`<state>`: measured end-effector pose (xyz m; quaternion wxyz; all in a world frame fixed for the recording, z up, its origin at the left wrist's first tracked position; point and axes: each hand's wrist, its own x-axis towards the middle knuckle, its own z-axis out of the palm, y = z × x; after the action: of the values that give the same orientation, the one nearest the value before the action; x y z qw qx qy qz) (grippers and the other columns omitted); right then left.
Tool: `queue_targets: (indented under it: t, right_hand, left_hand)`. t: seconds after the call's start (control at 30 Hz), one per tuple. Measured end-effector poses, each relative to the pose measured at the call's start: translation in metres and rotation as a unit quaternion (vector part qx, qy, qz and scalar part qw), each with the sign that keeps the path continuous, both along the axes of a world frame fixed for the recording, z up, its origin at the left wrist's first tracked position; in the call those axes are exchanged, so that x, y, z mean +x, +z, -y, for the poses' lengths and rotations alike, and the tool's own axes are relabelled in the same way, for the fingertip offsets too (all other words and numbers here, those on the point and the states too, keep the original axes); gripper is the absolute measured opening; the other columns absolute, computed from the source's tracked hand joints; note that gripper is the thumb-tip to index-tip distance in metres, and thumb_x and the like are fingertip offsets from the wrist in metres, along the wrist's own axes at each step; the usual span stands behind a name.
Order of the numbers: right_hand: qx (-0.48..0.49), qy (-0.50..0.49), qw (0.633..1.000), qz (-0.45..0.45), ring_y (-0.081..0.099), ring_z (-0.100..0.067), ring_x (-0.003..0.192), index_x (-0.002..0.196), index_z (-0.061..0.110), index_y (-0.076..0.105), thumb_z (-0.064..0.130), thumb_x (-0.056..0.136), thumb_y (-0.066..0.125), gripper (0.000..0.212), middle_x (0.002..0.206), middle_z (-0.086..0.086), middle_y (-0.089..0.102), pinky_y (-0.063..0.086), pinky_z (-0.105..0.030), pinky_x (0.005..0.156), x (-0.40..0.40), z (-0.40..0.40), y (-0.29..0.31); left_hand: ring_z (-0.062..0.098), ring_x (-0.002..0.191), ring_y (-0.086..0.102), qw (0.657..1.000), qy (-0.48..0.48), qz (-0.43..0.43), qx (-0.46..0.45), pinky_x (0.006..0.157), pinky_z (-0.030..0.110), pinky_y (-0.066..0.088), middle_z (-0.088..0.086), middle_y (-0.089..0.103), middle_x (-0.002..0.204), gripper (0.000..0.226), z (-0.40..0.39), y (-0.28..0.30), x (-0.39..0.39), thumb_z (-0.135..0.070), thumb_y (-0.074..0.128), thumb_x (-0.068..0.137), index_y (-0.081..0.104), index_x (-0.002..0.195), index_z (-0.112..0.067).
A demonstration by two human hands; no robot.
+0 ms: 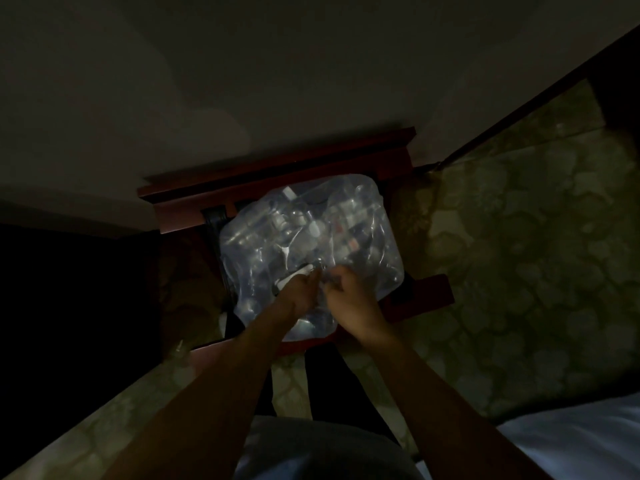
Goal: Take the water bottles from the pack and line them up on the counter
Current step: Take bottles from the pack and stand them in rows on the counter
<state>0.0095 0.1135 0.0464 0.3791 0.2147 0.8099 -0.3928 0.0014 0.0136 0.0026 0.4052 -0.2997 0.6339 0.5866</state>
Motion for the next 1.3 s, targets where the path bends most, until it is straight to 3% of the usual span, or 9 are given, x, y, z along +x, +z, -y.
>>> queue_targets:
  t: [0.1,0.33,0.47,0.6,0.73,0.9,1.0,1.2,1.3]
  right_hand:
    - [0.039,-0.006,0.999,0.007,0.060,-0.022,0.096,0.127,0.011,0.050,0.030,0.097,0.049,0.036,0.113,-0.008,0.062,0.053,-0.041,0.087,-0.003,0.004,0.000]
    - [0.068,-0.024,0.991,0.116,0.066,-0.034,0.105,0.152,0.021,0.011,0.068,0.089,0.034,0.082,0.137,-0.013,0.053,0.056,-0.048,0.089,-0.005,0.023,-0.002]
    - [0.073,0.027,0.985,0.156,0.052,-0.039,0.126,0.154,0.033,-0.007,0.063,0.092,0.030,0.079,0.154,-0.015,0.036,0.052,-0.051,0.096,-0.005,0.023,-0.006]
    - [-0.006,-0.030,0.983,0.182,0.059,-0.039,0.116,0.152,0.041,-0.002,0.060,0.085,0.053,0.089,0.148,-0.011,0.043,0.061,-0.049,0.073,-0.001,0.026,0.003]
    - [-0.018,0.037,0.990,0.135,0.053,-0.035,0.121,0.152,0.037,0.008,0.057,0.076,0.060,0.094,0.148,-0.009,0.040,0.061,-0.047,0.077,0.007,0.032,0.024]
    - [0.002,0.202,0.978,0.053,0.046,-0.031,0.133,0.154,0.035,-0.004,0.056,0.083,0.060,0.098,0.157,-0.005,0.034,0.049,-0.041,0.097,0.010,0.049,0.050]
    - [-0.040,0.211,0.975,0.059,0.038,-0.028,0.139,0.155,0.033,-0.003,0.058,0.081,0.063,0.103,0.159,-0.003,0.030,0.039,-0.035,0.098,0.005,0.048,0.050]
    - [-0.144,0.013,0.982,0.122,0.063,-0.019,0.085,0.112,0.020,0.062,0.032,0.088,0.058,0.027,0.096,-0.003,0.066,0.053,-0.040,0.084,0.001,0.043,0.017]
    - [-0.088,-0.064,0.988,0.109,0.058,-0.022,0.077,0.086,0.017,0.058,0.015,0.095,0.047,0.015,0.080,-0.007,0.057,0.054,-0.045,0.083,-0.006,0.044,-0.009]
  left_hand:
    - [0.022,0.097,0.061,0.998,-0.041,0.006,-0.038,0.081,0.028,0.056,0.011,0.062,0.113,0.044,0.011,0.003,0.005,-0.030,0.034,0.107,0.053,0.134,-0.002]
    - [0.018,0.080,0.063,0.977,-0.200,-0.060,-0.042,0.049,0.014,0.050,0.016,0.048,0.142,0.042,0.040,0.021,0.013,-0.016,0.035,0.106,0.039,0.148,-0.014]
    - [-0.002,0.064,0.067,0.998,-0.066,-0.015,-0.010,0.052,0.009,0.051,-0.005,0.069,0.094,0.031,0.044,0.035,0.020,-0.030,0.034,0.106,0.060,0.119,-0.017]
    - [0.015,0.045,0.066,0.993,0.031,0.106,0.032,0.043,0.023,0.050,0.005,0.069,0.059,0.033,0.045,0.044,0.034,-0.032,0.038,0.105,0.062,0.100,-0.010]
    - [0.016,0.064,0.074,0.988,0.064,0.133,0.033,0.050,0.025,0.058,0.007,0.075,0.078,0.043,0.062,0.051,0.033,-0.049,0.050,0.096,0.069,0.099,-0.011]
    - [0.031,0.114,0.066,0.991,0.039,0.102,0.077,0.105,0.047,0.048,0.017,0.071,0.119,0.048,0.077,0.059,0.027,-0.045,0.055,0.093,0.066,0.124,-0.010]
    - [0.032,0.101,0.071,0.991,0.099,0.067,0.056,0.081,0.036,0.060,0.021,0.073,0.109,0.041,0.081,0.064,0.030,-0.032,0.064,0.089,0.068,0.117,-0.001]
    - [0.000,0.064,0.072,0.987,0.117,-0.082,-0.076,0.050,0.010,0.049,-0.012,0.076,0.073,0.022,0.108,0.057,0.039,-0.025,0.069,0.087,0.069,0.102,-0.009]
    - [0.005,0.066,0.074,0.985,0.133,-0.076,-0.084,0.047,0.013,0.051,-0.010,0.077,0.076,0.025,0.119,0.050,0.041,-0.031,0.068,0.086,0.069,0.103,-0.012]
